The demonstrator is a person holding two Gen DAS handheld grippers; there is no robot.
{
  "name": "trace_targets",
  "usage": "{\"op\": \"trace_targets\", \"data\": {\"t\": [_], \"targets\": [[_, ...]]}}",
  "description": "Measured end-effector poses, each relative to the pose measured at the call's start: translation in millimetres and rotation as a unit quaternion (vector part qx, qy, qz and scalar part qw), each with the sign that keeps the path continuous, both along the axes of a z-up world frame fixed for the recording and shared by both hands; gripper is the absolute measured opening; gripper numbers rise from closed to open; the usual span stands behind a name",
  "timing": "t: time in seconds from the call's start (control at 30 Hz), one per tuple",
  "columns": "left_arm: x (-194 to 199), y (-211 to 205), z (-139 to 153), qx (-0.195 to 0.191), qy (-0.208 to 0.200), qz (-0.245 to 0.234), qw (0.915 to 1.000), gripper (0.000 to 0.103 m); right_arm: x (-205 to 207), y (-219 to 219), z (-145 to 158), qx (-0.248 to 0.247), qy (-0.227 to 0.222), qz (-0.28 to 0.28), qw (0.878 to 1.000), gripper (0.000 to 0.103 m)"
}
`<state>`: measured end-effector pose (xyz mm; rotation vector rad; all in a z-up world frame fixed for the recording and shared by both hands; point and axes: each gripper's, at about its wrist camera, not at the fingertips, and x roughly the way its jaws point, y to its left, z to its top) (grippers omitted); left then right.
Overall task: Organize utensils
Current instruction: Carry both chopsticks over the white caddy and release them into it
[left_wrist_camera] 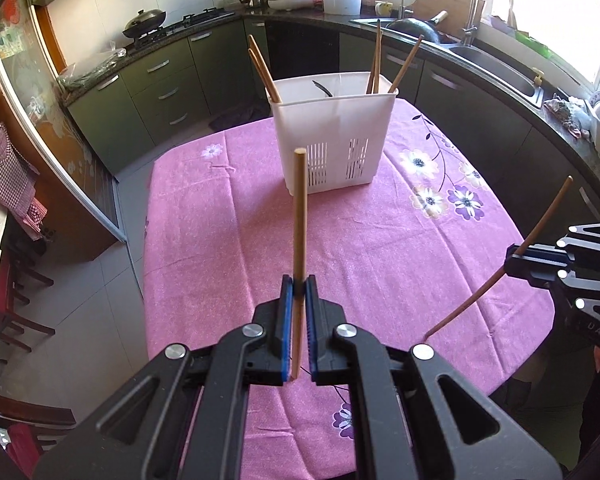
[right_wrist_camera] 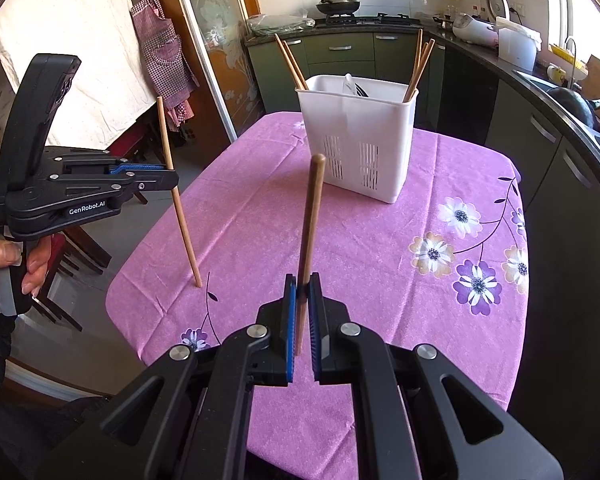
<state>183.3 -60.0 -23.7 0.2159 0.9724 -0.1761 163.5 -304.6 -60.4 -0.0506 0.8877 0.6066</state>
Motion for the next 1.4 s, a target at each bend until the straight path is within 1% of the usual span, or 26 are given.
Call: {"op": "trace_targets", "data": {"t": [0.37, 0.6, 0.7, 0.77, 0.97, 1.03, 1.13, 1.27, 1.33, 1.4], "targets": [[-8, 2, 10, -0.018, -0.005, -0.009, 0.9998, 0.006, 0, 0, -1, -0.002, 0.002, 0.002, 1.000, 0.007], [-1, -2, 24, -0.039, -0.007, -0.019, 0.9990, 0.006, 1, 2, -1, -0.004, 0.002, 0.003, 1.000, 0.007], [9, -8, 40, -0.056, -0.006, -0.027, 0.9981, 0.006, 1, 2, -1, -0.006, 0.002, 0.004, 1.000, 0.007], [18, -13, 57, -0.065, -0.013, -0.032, 0.9973, 0.006, 0, 3, -2, -0.006, 0.001, 0.004, 1.000, 0.007], [52, -30, 116, -0.081, -0.050, -0.036, 0.9948, 0.006, 1, 0, -2, -0.004, 0.003, 0.001, 1.000, 0.007], [65, -33, 133, -0.090, -0.061, -0.033, 0.9935, 0.006, 1, -1, -2, -0.002, 0.003, 0.000, 1.000, 0.007], [83, -39, 153, -0.090, -0.085, -0.026, 0.9920, 0.006, 1, -1, -2, -0.001, 0.003, 0.001, 1.000, 0.007], [106, -47, 172, -0.084, -0.112, -0.017, 0.9900, 0.006, 2, -3, -4, 0.001, 0.005, 0.002, 1.000, 0.007], [118, -48, 175, -0.084, -0.119, -0.013, 0.9893, 0.006, 2, -4, -5, 0.003, 0.007, 0.004, 1.000, 0.007], [130, -50, 173, -0.078, -0.123, -0.008, 0.9893, 0.006, 3, -5, -6, 0.004, 0.009, 0.005, 1.000, 0.007]]}}
